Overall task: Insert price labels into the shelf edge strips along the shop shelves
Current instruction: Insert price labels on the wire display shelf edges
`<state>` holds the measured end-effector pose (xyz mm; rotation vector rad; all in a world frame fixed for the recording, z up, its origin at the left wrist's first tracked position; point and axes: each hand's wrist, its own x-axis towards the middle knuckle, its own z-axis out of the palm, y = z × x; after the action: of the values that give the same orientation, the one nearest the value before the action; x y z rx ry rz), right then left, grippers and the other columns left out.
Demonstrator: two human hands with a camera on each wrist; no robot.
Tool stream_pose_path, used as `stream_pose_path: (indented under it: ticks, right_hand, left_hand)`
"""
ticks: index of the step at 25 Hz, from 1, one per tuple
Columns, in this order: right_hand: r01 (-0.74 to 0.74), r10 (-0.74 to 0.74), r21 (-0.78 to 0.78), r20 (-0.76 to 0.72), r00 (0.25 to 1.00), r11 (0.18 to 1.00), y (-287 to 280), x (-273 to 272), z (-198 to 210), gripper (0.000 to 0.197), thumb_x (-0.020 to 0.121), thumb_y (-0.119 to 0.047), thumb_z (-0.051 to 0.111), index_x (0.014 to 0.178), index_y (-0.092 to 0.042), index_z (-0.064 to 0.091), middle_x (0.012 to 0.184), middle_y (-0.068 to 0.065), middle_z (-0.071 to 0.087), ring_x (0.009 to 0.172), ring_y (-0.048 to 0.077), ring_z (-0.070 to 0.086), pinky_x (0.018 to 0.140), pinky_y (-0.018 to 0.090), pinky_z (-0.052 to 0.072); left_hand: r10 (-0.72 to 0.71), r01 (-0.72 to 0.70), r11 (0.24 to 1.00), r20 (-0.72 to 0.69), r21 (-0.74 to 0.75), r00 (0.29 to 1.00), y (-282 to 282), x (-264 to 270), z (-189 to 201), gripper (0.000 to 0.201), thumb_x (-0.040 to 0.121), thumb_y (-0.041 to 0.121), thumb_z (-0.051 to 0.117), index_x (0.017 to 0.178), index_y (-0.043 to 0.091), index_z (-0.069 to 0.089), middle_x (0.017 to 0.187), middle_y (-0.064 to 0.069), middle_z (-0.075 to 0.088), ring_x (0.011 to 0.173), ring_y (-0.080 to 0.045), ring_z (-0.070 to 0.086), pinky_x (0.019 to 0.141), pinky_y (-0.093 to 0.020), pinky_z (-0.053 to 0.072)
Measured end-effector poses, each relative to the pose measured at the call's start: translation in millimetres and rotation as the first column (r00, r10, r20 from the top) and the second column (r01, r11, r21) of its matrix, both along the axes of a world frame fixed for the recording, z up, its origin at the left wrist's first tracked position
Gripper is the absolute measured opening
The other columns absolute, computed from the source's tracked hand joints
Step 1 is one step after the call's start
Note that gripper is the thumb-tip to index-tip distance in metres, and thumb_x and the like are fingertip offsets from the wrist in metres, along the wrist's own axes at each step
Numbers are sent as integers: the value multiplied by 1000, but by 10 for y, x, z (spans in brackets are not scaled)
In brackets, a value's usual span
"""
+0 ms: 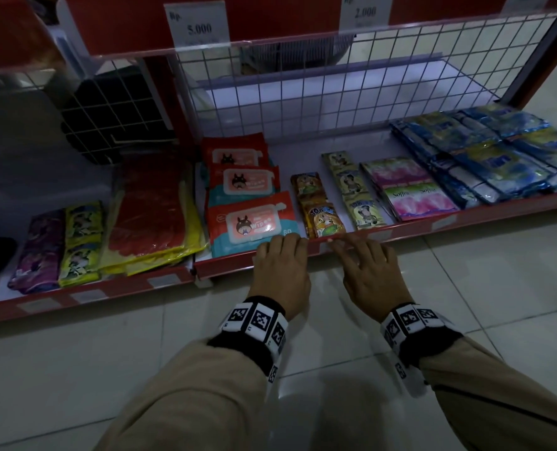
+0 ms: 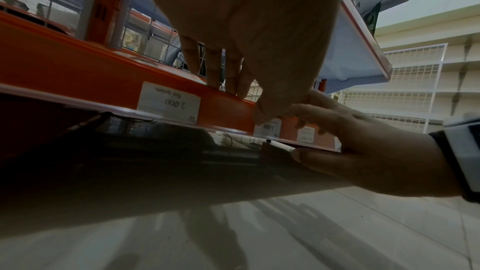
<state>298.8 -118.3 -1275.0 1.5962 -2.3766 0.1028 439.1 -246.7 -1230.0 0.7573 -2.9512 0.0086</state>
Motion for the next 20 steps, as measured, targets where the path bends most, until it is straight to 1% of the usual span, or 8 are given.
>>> stream_pose_path:
  ticks: [3, 5, 9, 12, 15, 20]
  right_hand:
    - [15, -13, -66, 30, 999, 998, -69, 13, 21, 55, 75, -18, 56, 129, -16, 56, 129, 16, 54, 105, 36, 54, 80, 42, 41]
    - [22, -14, -123, 60, 998, 992, -119, 24, 48, 50, 72, -17, 57, 123, -15, 59, 123, 16, 55, 101, 36, 54, 79, 42, 40]
    - [66, -46, -164, 120, 992, 984, -200, 41, 104, 44, 68, -19, 59, 112, -13, 59, 114, 16, 54, 97, 34, 50, 78, 41, 38]
    - [25, -1, -181, 129, 992, 983, -227, 19, 133, 34, 69, -16, 62, 102, -10, 57, 104, 15, 55, 90, 33, 50, 73, 40, 38]
    - [-27, 62, -200, 170, 984, 980, -210, -24, 144, 31, 71, -12, 62, 101, -6, 58, 101, 15, 54, 90, 34, 50, 74, 42, 43]
    - [-117, 174, -278, 191, 966, 953, -194, -57, 112, 37, 70, -2, 65, 106, 1, 61, 102, 19, 58, 90, 37, 54, 78, 44, 48]
  left_hand:
    - [8, -8, 1000, -4, -2, 1000, -6, -2, -23, 50, 89, 30, 47, 135, 16, 38, 132, -4, 42, 118, -24, 40, 98, -37, 32]
    - [8, -8, 1000, -28, 2, 1000, 9, -8, -33, 51, 88, 30, 49, 136, 15, 39, 132, -4, 42, 118, -24, 40, 98, -37, 31]
    - [-35, 37, 999, -80, 22, 996, 80, -28, -53, 54, 85, 24, 51, 138, 16, 40, 132, -5, 44, 118, -25, 41, 95, -36, 34]
    - [-42, 46, 998, -70, 45, 997, 91, -55, -66, 53, 87, 21, 50, 138, 15, 41, 132, -7, 44, 118, -26, 41, 96, -36, 34]
    - [-40, 44, 997, -66, 58, 997, 68, -74, -72, 50, 89, 22, 48, 138, 17, 41, 133, -5, 41, 120, -24, 39, 98, -35, 33]
    - [-26, 35, 993, -86, 112, 996, 95, -104, -85, 46, 88, 18, 48, 134, 16, 44, 128, -6, 45, 117, -24, 40, 96, -34, 36]
